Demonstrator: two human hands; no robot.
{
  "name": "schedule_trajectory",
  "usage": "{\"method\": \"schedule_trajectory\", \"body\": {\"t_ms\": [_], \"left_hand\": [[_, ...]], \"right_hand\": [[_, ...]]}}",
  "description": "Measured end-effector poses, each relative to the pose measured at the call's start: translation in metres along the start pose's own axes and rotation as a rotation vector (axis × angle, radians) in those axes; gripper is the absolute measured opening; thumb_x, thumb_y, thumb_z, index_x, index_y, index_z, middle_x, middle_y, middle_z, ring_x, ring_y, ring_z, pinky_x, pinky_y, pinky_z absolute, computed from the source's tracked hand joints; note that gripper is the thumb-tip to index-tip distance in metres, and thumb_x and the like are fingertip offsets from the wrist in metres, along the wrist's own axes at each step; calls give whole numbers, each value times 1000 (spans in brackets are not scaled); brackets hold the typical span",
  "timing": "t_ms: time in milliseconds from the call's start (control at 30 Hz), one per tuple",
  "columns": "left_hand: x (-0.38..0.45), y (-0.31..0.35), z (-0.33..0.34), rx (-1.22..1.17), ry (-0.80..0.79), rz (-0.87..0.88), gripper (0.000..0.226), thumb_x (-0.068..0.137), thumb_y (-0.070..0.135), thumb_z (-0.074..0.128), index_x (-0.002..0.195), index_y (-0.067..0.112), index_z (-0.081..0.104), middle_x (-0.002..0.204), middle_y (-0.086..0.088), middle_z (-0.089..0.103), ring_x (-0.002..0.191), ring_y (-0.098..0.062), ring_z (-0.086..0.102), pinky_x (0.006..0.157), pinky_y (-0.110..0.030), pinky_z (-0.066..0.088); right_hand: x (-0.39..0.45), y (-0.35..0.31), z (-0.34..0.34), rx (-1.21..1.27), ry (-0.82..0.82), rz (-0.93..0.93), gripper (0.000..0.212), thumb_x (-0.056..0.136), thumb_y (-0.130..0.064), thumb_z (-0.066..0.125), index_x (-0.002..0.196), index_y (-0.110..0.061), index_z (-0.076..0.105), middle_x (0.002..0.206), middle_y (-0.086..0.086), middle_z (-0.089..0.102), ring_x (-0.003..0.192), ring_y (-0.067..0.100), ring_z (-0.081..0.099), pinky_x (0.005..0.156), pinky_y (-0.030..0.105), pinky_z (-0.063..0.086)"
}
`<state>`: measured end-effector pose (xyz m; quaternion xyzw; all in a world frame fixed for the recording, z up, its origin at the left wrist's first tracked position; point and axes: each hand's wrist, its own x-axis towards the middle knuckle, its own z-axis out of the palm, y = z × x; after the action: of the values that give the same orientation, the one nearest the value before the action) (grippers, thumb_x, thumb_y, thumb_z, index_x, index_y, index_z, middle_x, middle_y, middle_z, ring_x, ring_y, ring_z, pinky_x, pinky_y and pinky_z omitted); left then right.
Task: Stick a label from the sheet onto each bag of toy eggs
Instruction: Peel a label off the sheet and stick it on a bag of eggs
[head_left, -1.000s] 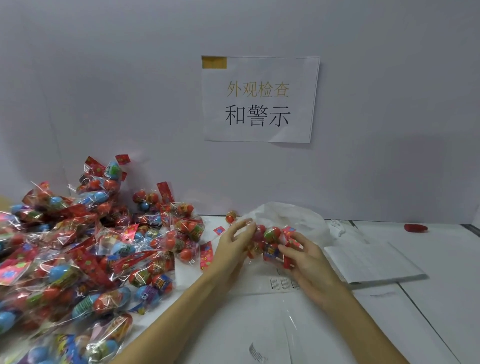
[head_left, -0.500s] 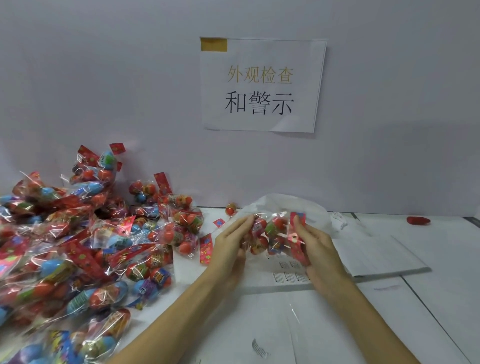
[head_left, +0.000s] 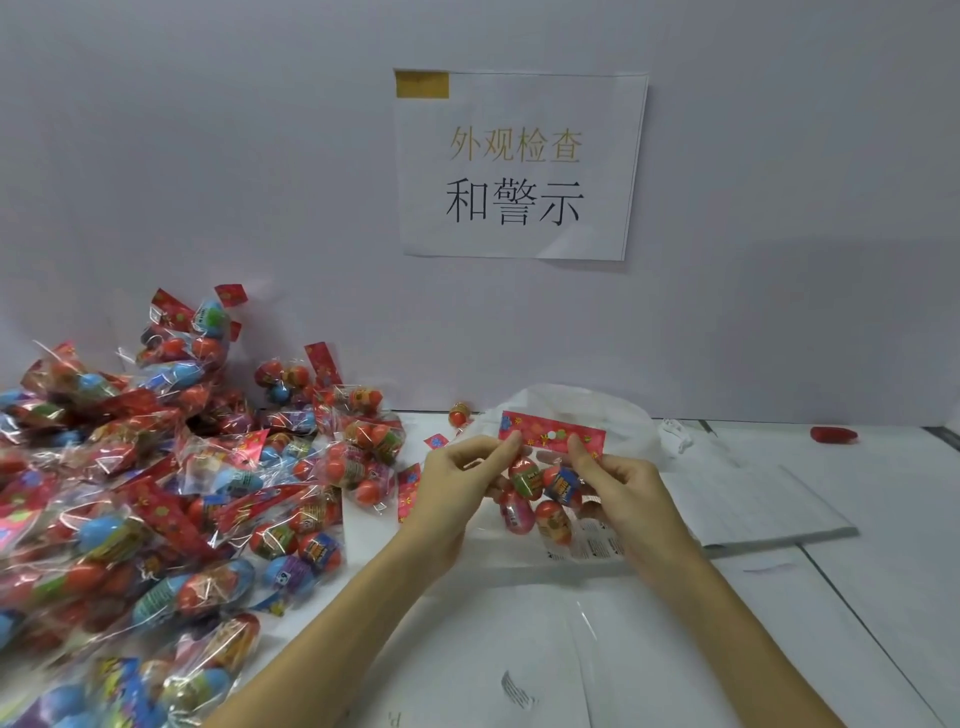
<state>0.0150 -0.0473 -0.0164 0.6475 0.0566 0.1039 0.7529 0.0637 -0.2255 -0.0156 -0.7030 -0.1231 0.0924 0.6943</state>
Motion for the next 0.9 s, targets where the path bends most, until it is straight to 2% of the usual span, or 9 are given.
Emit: {"method": "schedule_trajectory", "body": {"t_ms": [200,367,433,533,600,667,733,833,900], "left_hand": [[-1,4,-6,-72,298,121,27,88,45,77,83,19,82,81,-7,75,64,-10,60,63,-21,52],[-7,9,3,-55,138,161,44,91,57,69,94,16,84,92,-10,80,86,-23,77,75,-26,60],[-9,11,7,-91,63,140,44,97,55,64,101,15,82,94,-14,79,86,-28,77,76,-31,61],[-6,9,2,148,222,282,18,92,42,77,106,30,78,93,-3,74,77,-14,72,72,-25,58],[-4,6,-2,242,277,218,44,84,51,82,122,33,70,111,5,69,89,-1,66,78,-18,55],[-4,9,-4,103,100,14,63,82,62,80,129,21,69,119,-7,73,101,-7,70,94,-28,56],[-4,10,-7,-64,-63,-84,50,91,49,77,118,6,76,115,-22,74,98,-25,72,95,-41,56],[-1,11,-11,-218,26,-109,40,86,30,81,112,1,77,106,-16,77,91,-26,70,73,-31,56],[-1,10,-12,-245,96,-92,30,85,27,83,106,7,80,103,-13,78,92,-24,70,76,-31,52]], "right_hand": [[-1,7,7,-188,251,-269,20,94,-27,75,112,-20,69,90,-1,75,78,16,74,58,26,59],[-6,10,26,1,-114,-184,38,95,-42,62,122,-16,72,109,5,79,104,25,75,87,37,63],[-6,9,29,-5,-84,-203,25,98,-29,68,119,-17,73,103,7,79,97,28,77,83,34,63],[-4,7,21,63,-68,-152,22,102,-20,66,122,-13,72,101,10,80,92,32,78,72,31,60],[-6,3,17,65,-109,-116,25,99,-25,70,123,-15,70,99,12,80,90,36,78,67,32,55],[-8,0,17,73,-158,-124,27,96,-32,74,118,-17,72,95,15,80,84,36,78,61,28,53],[-10,-2,18,111,-180,-116,35,95,-46,71,113,-16,75,93,18,79,79,33,77,59,26,54],[-9,-5,18,187,-169,-20,53,96,-55,54,106,-8,77,93,22,78,83,34,76,60,27,55],[-8,-2,20,153,-191,-4,53,101,-49,45,110,-6,75,98,22,79,92,37,77,66,31,58]]}}
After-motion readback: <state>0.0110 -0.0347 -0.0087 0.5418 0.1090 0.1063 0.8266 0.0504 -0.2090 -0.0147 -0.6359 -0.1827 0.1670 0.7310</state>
